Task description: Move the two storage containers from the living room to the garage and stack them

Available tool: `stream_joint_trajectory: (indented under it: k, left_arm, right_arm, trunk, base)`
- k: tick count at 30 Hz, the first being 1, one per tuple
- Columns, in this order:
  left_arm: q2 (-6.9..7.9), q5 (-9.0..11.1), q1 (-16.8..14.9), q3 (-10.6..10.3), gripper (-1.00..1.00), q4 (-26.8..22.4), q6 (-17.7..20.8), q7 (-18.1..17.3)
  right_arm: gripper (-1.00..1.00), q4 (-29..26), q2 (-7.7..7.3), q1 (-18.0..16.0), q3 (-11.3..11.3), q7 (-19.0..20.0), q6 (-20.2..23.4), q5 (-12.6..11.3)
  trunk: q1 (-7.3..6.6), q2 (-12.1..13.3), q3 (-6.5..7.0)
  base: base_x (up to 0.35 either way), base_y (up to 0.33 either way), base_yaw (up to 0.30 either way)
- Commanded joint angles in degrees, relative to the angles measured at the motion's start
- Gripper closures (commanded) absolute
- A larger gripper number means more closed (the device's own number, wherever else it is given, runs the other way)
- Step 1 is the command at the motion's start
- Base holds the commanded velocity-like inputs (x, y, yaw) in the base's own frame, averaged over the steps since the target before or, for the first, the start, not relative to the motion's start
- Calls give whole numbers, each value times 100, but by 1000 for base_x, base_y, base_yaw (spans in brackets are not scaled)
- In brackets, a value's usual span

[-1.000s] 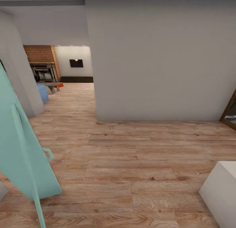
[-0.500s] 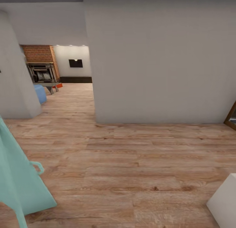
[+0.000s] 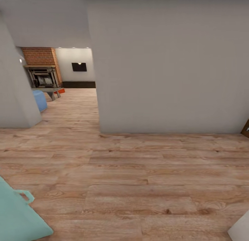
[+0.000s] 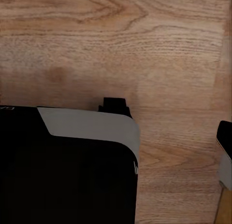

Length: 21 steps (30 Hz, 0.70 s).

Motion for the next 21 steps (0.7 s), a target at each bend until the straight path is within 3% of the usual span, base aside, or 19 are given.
stream_joint_trajectory:
  k: [1,17,21]
  left_arm:
    - [-1,-21,-2,-5,-100,7,-22,23]
    - [-1,-22,7,-5,-100,-1,-35,23]
    - [-1,-22,7,-5,-100,-1,-35,23]
  right_arm:
    - [-100,17,5,-6,48,-5,-18,-47]
    - [-100,17,27,-6,48,-5,-18,-53]
    - [-100,17,16,-6,48,-7,-18,-46]
  trunk:
    - [3,-3,-6]
    - [3,-3,-6]
    - [3,-3,-6]
  base:
    - [320,0,0]
    - [320,0,3]
    - [320,0,224]
